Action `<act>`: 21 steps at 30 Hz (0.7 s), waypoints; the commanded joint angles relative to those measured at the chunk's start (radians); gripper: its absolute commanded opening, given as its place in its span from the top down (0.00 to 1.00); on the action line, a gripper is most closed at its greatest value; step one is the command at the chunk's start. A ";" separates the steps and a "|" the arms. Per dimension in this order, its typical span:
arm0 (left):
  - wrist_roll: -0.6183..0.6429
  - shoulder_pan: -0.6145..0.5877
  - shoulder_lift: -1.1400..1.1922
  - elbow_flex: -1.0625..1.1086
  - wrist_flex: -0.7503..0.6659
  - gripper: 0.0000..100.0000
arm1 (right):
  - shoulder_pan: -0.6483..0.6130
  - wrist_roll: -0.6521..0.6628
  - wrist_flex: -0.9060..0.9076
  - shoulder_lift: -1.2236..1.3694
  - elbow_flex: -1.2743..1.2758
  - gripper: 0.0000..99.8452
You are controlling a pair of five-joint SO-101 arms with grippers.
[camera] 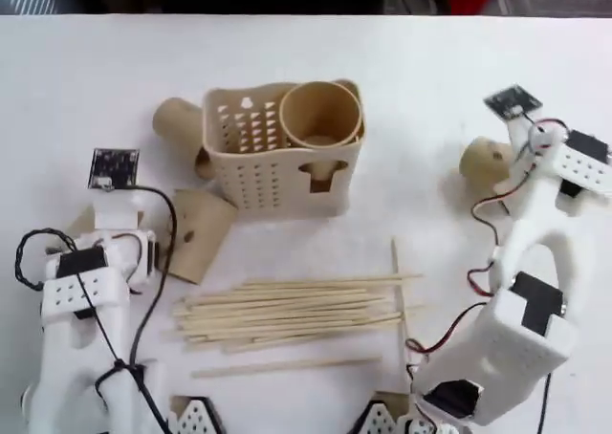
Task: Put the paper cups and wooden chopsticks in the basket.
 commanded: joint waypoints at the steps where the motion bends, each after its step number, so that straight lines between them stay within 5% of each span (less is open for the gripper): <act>1: 0.006 0.012 -0.035 -0.005 -0.021 0.86 | -0.048 -0.097 -0.058 -0.068 -0.005 0.98; 9: 0.006 0.013 -0.035 -0.005 -0.021 0.86 | -0.047 -0.376 -0.174 -0.120 -0.012 0.98; 21: 0.006 0.013 -0.035 -0.005 -0.021 0.86 | -0.165 -0.569 -0.081 -0.613 -0.012 0.98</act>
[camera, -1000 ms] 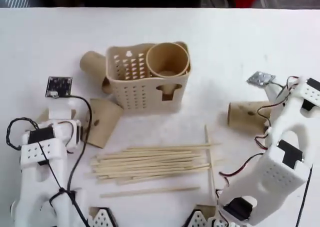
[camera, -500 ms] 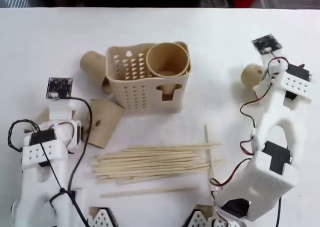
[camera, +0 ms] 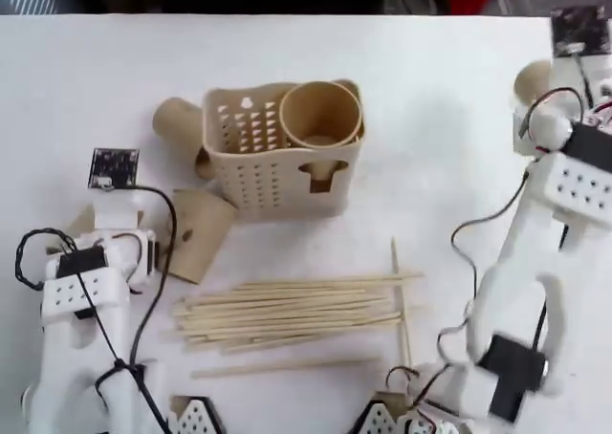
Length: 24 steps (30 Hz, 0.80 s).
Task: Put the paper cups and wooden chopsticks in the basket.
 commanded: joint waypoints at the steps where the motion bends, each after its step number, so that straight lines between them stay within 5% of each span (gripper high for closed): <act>1: 0.006 0.013 -0.035 -0.005 -0.018 0.86 | -0.122 -0.041 0.084 -0.213 -0.014 0.98; 12: 0.005 0.013 -0.035 -0.005 -0.018 0.86 | -0.627 -0.129 0.236 -0.503 -0.026 0.98; 24: 0.003 0.013 -0.035 -0.005 -0.020 0.86 | -0.780 -0.153 0.137 -0.311 -0.163 0.98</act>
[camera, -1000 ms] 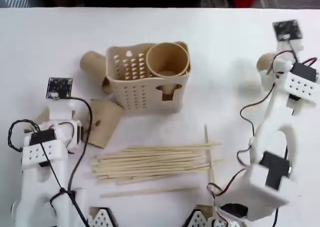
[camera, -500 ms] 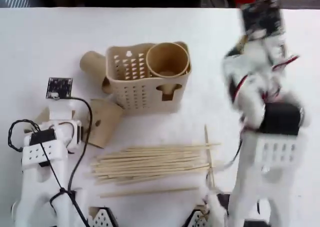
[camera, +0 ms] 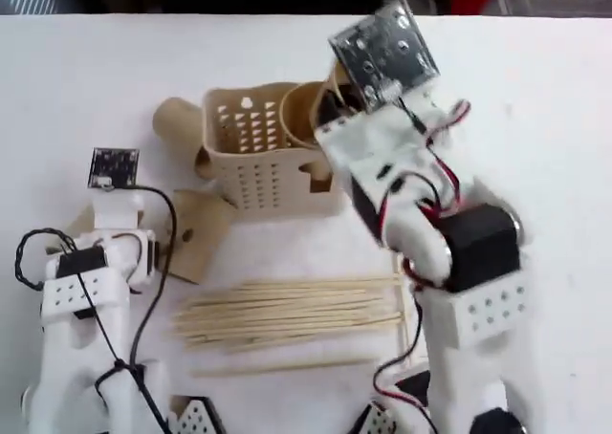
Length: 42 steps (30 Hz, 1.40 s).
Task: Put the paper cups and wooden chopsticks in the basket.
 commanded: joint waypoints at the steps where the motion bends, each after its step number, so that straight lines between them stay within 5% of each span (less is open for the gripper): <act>1: 0.003 0.013 -0.035 -0.005 -0.017 0.86 | -0.019 -0.008 -0.047 0.058 -0.055 0.98; 16: 0.003 0.013 -0.035 0.002 -0.038 0.86 | -0.021 -0.002 -0.105 0.302 -0.057 0.97; 26: 0.006 0.013 -0.035 -0.003 -0.037 0.86 | -0.036 0.000 -0.044 0.300 -0.124 0.62; 33: 0.009 0.013 -0.035 -0.003 -0.037 0.86 | -0.168 0.000 -0.013 0.302 -0.196 0.61; 38: 0.011 0.005 -0.035 -0.029 -0.031 0.86 | -0.151 0.000 0.070 0.265 -0.207 0.62; 42: 0.011 0.005 -0.035 -0.175 0.126 0.86 | -0.142 0.000 0.225 0.159 -0.204 0.69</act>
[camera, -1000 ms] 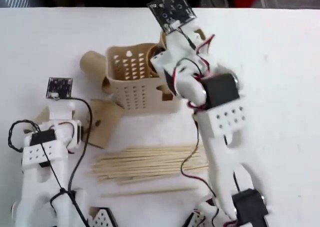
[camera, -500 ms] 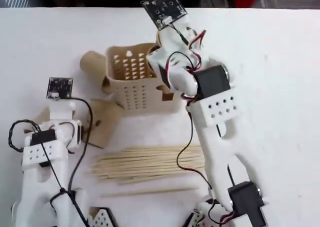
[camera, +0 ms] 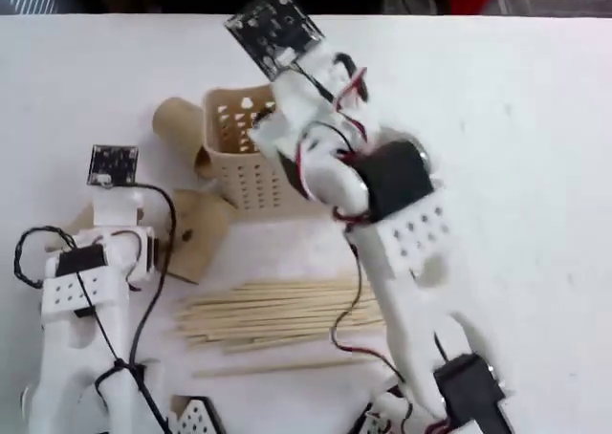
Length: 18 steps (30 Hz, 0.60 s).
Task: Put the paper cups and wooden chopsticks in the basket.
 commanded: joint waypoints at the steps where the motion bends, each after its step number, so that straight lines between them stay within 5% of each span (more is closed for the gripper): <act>1: 0.011 0.004 -0.035 -0.206 0.189 0.86 | 0.015 0.000 0.134 -0.116 -0.040 0.74; 6: 0.002 0.002 -0.035 -0.491 0.417 0.86 | 0.047 0.002 0.262 -0.205 0.055 0.99; 11: -0.052 -0.070 -0.027 -0.743 0.577 0.86 | 0.159 0.046 0.245 -0.303 0.353 0.96; 18: -0.009 -0.183 -0.022 -0.806 0.606 0.75 | 0.243 0.115 -0.028 -0.470 0.931 0.98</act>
